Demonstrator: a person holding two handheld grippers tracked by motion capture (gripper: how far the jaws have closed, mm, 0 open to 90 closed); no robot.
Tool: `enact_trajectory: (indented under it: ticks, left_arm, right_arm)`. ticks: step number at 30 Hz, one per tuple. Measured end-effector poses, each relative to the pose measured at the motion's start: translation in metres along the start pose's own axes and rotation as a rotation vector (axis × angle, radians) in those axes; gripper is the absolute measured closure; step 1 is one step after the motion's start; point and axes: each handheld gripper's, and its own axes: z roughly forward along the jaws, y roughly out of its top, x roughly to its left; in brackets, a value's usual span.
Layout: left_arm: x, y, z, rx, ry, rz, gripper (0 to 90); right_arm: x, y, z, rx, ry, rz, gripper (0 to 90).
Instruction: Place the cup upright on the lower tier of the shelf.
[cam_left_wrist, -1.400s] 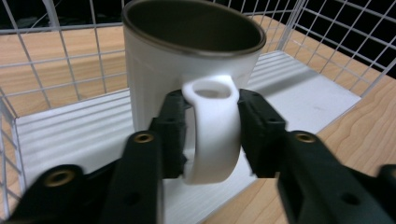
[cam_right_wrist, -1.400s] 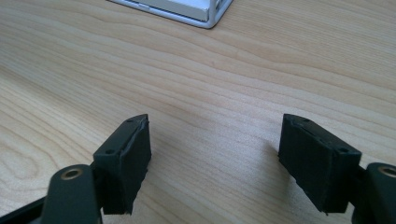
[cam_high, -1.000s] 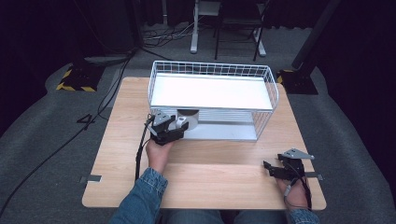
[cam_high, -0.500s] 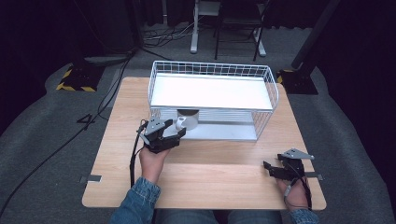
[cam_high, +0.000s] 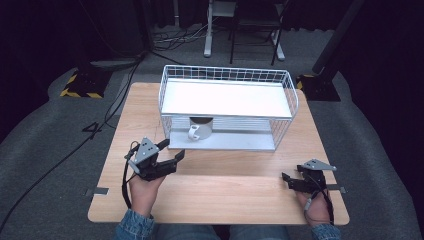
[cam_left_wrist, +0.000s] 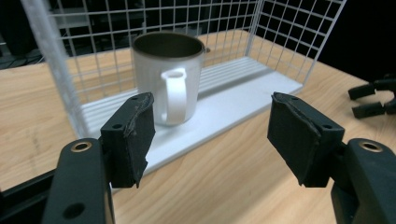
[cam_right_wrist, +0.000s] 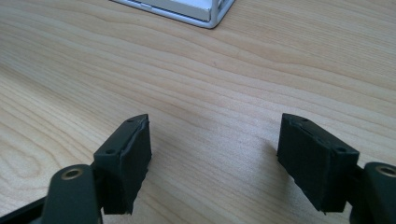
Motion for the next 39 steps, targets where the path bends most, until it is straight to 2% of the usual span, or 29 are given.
enact_trajectory:
  ticks: [10, 18, 23, 25, 28, 29, 32, 34, 37, 39]
  left_arm:
    - [0.006, -0.017, -0.037, 0.051, 0.051, 0.005, 29.8]
    - [0.013, -0.03, -0.064, 0.056, 0.088, -0.01, 28.5]
    - [0.016, -0.041, -0.068, 0.115, 0.123, 0.004, 28.1]
    - [0.018, -0.047, -0.068, 0.144, 0.13, 0.005, 28.1]
    - [0.021, -0.053, -0.068, 0.163, 0.129, 0.0, 28.0]
    - [0.023, -0.056, -0.068, 0.172, 0.132, -0.014, 27.9]
    - [0.029, -0.063, -0.067, 0.201, 0.139, -0.018, 27.3]
    - [0.033, -0.068, -0.065, 0.228, 0.14, -0.038, 26.7]
    - [0.04, -0.076, -0.062, 0.272, 0.151, -0.037, 25.9]
    - [0.044, -0.082, -0.06, 0.307, 0.156, -0.051, 25.3]
  right_arm:
    - [0.0, 0.0, 0.0, 0.0, 0.004, -0.004, 26.3]
    - [0.0, 0.0, 0.0, 0.001, 0.011, -0.008, 26.2]
    - [0.0, 0.001, 0.001, 0.002, 0.017, -0.011, 26.2]
    - [0.0, 0.001, 0.001, 0.002, 0.019, -0.012, 26.2]
    - [0.001, 0.001, 0.001, 0.002, 0.02, -0.014, 26.2]
    - [0.001, 0.001, 0.001, 0.002, 0.02, -0.014, 26.3]
    - [0.001, 0.001, 0.001, 0.002, 0.02, -0.015, 26.2]
    - [0.001, 0.001, 0.001, 0.002, 0.02, -0.015, 26.2]
    - [0.001, 0.001, 0.001, 0.001, 0.023, -0.016, 26.2]
    - [0.001, 0.001, 0.001, 0.002, 0.024, -0.018, 26.3]
